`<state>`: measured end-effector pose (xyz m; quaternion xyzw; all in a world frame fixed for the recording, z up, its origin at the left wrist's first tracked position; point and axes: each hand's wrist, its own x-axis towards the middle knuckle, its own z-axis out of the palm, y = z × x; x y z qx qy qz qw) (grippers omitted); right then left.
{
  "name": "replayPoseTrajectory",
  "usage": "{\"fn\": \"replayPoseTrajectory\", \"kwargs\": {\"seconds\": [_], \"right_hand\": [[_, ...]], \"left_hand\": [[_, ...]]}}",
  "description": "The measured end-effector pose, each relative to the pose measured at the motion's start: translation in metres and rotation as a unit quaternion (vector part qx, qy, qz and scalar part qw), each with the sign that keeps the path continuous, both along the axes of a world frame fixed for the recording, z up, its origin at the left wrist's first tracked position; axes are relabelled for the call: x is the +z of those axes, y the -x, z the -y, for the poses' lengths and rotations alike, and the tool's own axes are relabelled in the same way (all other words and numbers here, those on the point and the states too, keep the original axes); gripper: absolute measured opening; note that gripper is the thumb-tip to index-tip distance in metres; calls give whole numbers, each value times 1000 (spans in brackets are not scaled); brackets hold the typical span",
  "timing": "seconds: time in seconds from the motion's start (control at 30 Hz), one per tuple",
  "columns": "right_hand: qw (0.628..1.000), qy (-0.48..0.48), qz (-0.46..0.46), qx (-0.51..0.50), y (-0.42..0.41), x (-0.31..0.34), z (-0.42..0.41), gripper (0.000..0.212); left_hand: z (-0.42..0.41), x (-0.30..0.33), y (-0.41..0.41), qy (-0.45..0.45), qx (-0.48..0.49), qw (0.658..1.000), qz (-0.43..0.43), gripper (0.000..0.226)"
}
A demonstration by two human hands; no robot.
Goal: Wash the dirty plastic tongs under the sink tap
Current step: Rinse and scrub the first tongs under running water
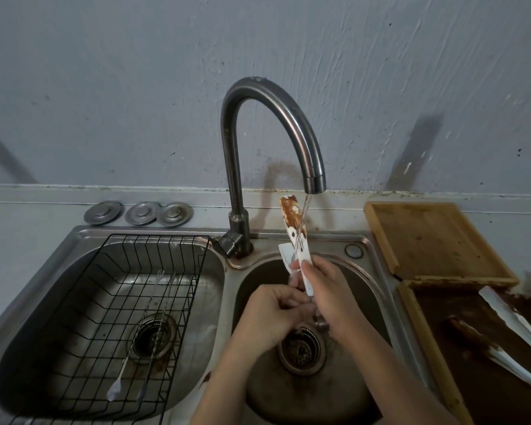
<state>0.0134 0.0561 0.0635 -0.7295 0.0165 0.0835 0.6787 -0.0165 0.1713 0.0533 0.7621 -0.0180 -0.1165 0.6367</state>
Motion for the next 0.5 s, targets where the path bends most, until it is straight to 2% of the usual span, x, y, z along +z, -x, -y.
{"fn": "replayPoseTrajectory", "kwargs": {"seconds": [0.07,0.13,0.23,0.33,0.43,0.5], "right_hand": [[998,42,20,30,-1,2,5,19],[987,138,69,38,-7,2,12,20],[947,292,123,57,-19,2,23,17],[889,416,158,108,-26,3,27,18],[855,464,160,167,-23,6,24,25],[849,470,151,189,-20,5,22,30]], "left_hand": [[2,-4,-3,32,35,999,-2,13],[4,-9,-7,65,70,995,-17,19],[1,-16,-16,132,148,978,-60,17],[1,-18,-24,281,175,932,-150,12],[6,-20,-26,366,159,897,-190,22],[10,-23,-25,384,153,890,-192,22]]}}
